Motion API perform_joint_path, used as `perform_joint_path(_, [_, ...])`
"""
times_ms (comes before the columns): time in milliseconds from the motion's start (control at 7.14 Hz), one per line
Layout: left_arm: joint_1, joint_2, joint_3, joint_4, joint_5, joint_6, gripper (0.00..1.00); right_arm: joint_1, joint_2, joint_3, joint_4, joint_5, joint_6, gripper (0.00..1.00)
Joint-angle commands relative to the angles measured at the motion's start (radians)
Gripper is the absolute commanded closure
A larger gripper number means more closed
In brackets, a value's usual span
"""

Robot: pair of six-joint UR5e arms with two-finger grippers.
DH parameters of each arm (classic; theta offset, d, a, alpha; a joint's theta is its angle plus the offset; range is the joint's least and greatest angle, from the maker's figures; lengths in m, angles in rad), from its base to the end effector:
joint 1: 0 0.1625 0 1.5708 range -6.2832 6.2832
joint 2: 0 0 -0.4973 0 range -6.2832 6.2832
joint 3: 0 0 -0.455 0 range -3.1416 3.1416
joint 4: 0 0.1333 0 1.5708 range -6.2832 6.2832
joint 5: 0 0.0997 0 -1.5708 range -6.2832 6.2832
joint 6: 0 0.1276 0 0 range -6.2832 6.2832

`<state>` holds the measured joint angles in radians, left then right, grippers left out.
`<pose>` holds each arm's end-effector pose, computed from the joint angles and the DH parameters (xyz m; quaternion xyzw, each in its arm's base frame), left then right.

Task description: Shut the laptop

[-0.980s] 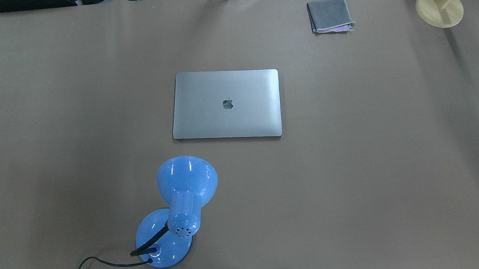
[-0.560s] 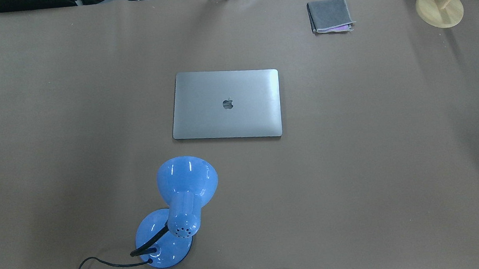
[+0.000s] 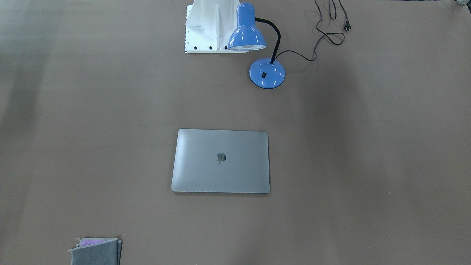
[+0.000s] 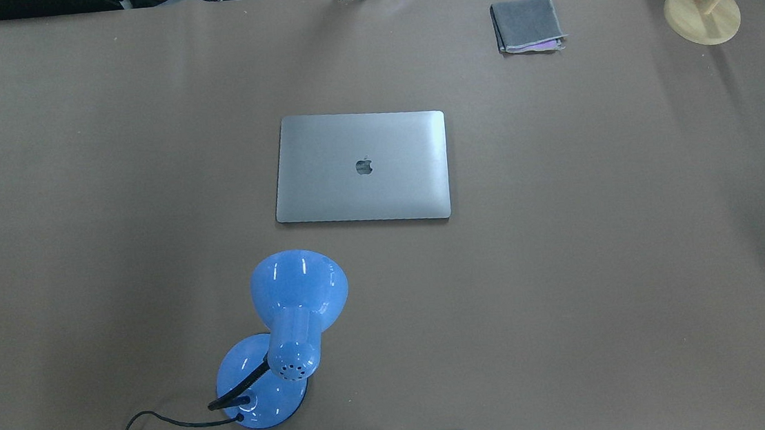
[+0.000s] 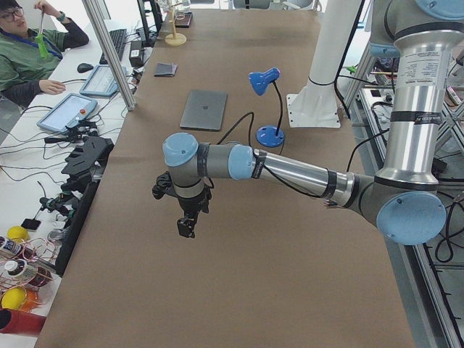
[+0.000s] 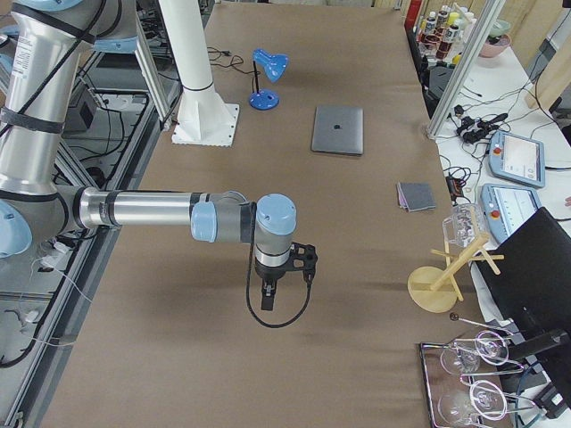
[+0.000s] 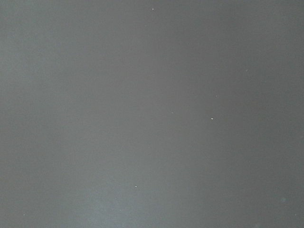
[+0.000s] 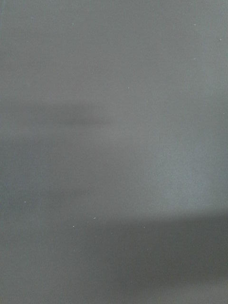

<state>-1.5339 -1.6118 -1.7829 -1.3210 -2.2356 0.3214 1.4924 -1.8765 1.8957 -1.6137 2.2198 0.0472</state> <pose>-0.0339 -0.5626 0.6455 0.0478 0.3228 0.1690 0.9300 0.0245 -0.4057 0.7320 -0.0312 -0.3175 -0.0110 0.9477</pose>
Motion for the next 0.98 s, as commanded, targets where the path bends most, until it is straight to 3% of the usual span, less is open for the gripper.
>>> perform_joint_path(0, [0.000,0.021,-0.004,-0.001,-0.002,0.001,0.02,0.000,0.000,-0.001,0.000,0.023,-0.004,0.00])
perform_joint_path(840, [0.000,0.036,-0.004,-0.001,-0.001,0.001,0.02,0.000,-0.003,-0.001,0.002,0.035,-0.009,0.00])
